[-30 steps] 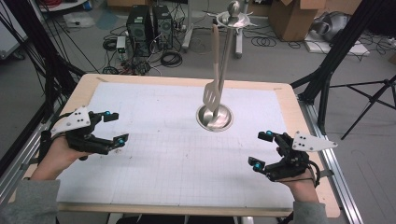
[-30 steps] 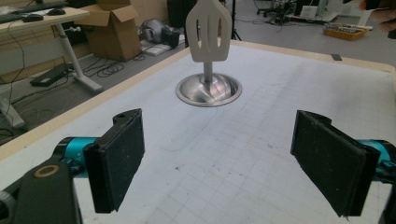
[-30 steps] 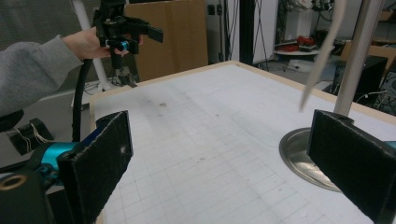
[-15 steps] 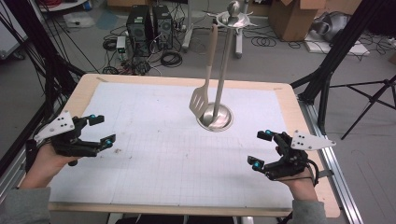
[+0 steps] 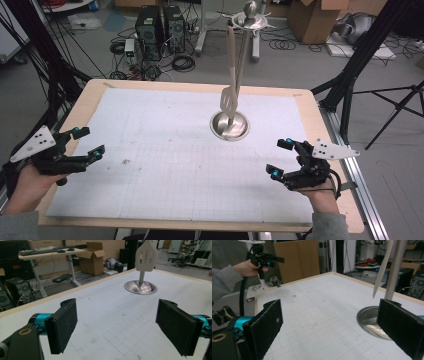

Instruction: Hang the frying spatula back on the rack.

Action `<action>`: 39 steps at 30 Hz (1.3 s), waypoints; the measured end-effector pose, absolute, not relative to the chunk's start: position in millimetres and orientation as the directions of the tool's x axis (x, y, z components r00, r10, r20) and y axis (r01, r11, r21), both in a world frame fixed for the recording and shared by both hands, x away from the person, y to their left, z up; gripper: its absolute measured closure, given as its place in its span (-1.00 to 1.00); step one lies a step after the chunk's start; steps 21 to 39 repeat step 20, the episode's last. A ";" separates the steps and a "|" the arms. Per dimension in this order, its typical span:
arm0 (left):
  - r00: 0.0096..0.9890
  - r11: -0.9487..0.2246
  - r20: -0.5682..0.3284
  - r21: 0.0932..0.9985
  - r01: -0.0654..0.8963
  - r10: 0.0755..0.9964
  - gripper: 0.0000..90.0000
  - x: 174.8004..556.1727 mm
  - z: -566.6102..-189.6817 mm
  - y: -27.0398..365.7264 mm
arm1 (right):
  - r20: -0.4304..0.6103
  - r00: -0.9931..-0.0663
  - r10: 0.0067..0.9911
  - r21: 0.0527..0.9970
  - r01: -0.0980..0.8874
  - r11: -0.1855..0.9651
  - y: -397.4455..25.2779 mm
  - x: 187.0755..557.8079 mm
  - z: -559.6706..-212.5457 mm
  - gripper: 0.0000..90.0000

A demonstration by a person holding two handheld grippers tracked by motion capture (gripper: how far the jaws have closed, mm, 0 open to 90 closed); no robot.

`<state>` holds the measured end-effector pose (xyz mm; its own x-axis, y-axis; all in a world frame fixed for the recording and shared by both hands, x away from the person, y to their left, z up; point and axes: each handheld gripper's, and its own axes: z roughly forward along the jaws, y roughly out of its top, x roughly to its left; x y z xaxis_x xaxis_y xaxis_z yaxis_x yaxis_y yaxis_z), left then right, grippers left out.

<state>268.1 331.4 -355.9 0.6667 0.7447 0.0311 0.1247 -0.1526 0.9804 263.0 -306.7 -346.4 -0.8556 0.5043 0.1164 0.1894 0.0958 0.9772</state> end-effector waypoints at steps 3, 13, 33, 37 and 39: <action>0.660 -0.156 0.030 0.979 0.133 0.750 -0.60 265.5 -358.8 338.3 | 0.125 -0.846 0.519 0.978 0.194 0.082 -311.9 263.8 -347.8 -0.87; 0.616 -0.143 0.009 0.975 0.169 0.788 -0.60 264.1 -371.0 352.9 | 0.134 -0.796 0.590 0.979 0.199 0.047 -326.2 264.6 -357.1 -0.87; 0.605 -0.134 -0.010 0.972 0.193 0.796 -0.60 268.1 -377.9 353.2 | 0.145 -0.759 0.635 0.980 0.198 0.013 -337.8 263.8 -365.5 -0.87; 0.605 -0.134 -0.010 0.972 0.193 0.796 -0.60 268.1 -377.9 353.2 | 0.145 -0.759 0.635 0.980 0.198 0.013 -337.8 263.8 -365.5 -0.87; 0.605 -0.134 -0.010 0.972 0.193 0.796 -0.60 268.1 -377.9 353.2 | 0.145 -0.759 0.635 0.980 0.198 0.013 -337.8 263.8 -365.5 -0.87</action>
